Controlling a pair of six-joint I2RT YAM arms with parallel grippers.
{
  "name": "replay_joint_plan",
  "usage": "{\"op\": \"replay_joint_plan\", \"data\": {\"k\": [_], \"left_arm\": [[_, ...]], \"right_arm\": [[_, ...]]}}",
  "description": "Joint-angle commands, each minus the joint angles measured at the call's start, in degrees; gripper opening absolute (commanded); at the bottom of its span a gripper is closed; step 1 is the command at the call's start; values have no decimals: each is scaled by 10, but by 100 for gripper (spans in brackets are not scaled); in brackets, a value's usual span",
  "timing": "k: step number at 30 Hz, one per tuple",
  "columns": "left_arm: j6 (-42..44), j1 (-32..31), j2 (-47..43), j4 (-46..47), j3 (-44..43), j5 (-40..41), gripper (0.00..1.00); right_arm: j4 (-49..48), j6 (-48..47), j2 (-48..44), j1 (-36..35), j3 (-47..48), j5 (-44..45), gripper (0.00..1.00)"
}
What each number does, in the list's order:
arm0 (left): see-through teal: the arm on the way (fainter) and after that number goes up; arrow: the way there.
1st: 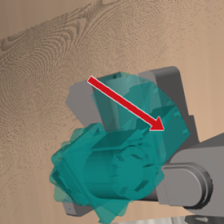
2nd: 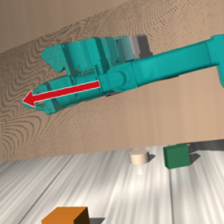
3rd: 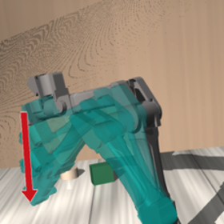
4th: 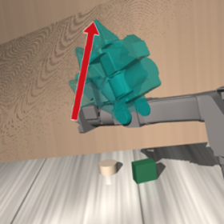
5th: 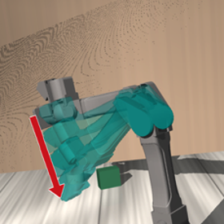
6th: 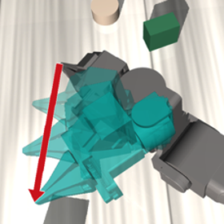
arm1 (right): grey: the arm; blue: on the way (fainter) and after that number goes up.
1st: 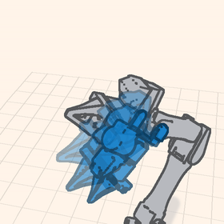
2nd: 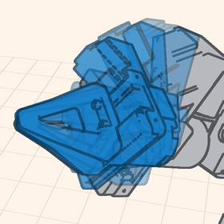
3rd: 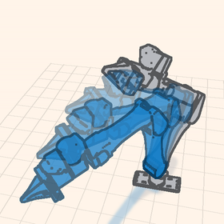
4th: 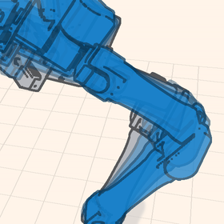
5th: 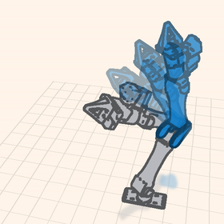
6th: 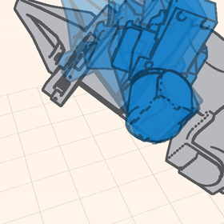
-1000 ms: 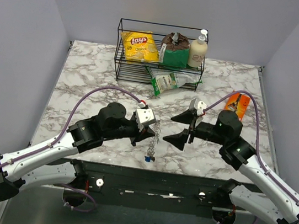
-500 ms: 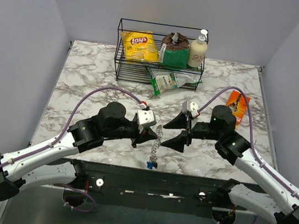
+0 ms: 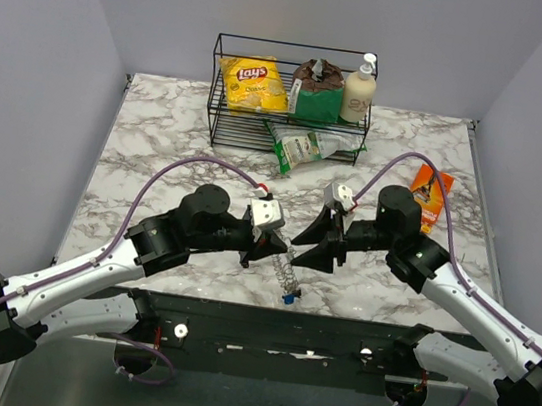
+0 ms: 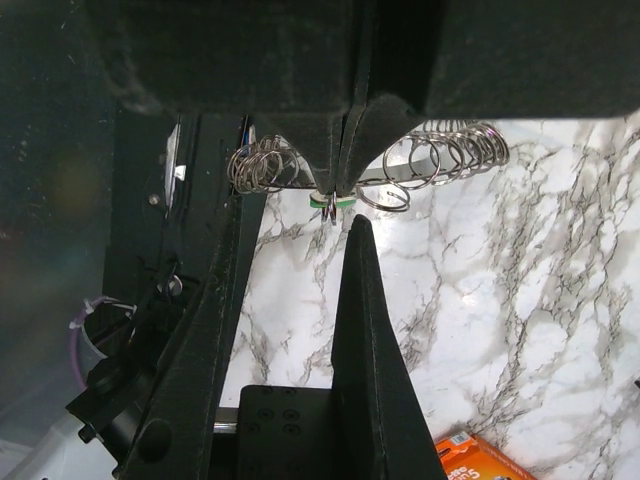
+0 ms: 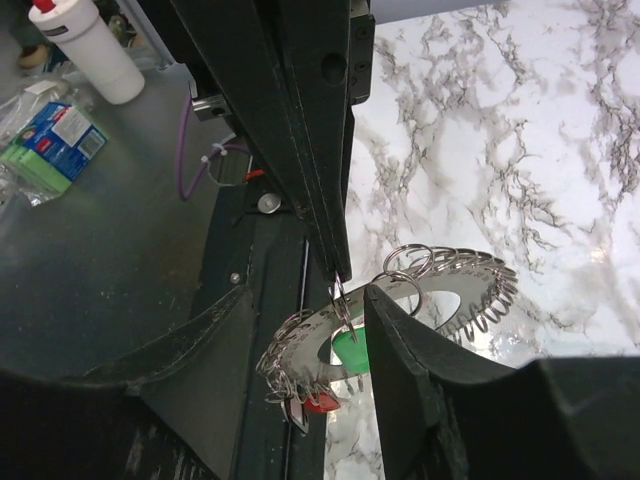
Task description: Put the keys on the keyring
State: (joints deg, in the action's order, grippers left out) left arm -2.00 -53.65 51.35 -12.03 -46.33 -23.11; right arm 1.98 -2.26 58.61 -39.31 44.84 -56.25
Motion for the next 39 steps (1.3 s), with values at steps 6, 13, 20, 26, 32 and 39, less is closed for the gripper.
{"op": "replay_joint_plan", "data": {"k": [6,13,20,26,32,39], "left_arm": [[-10,-2,-6,39,-1,-27,0],[-14,-2,-12,54,4,-33,0],[-15,-2,-14,59,4,-34,0],[-13,-2,-14,54,2,-33,0],[-6,-2,-9,26,-17,-33,0],[37,-2,-7,-73,-79,-47,20]], "right_arm": [[17,-6,13,-2,16,-11,55],[15,-4,20,-2,16,-13,39],[16,-4,3,-2,10,8,17],[18,-2,-4,-2,10,17,1],[22,-2,-5,-2,14,23,1],[33,-17,-3,-2,13,20,1]]}}
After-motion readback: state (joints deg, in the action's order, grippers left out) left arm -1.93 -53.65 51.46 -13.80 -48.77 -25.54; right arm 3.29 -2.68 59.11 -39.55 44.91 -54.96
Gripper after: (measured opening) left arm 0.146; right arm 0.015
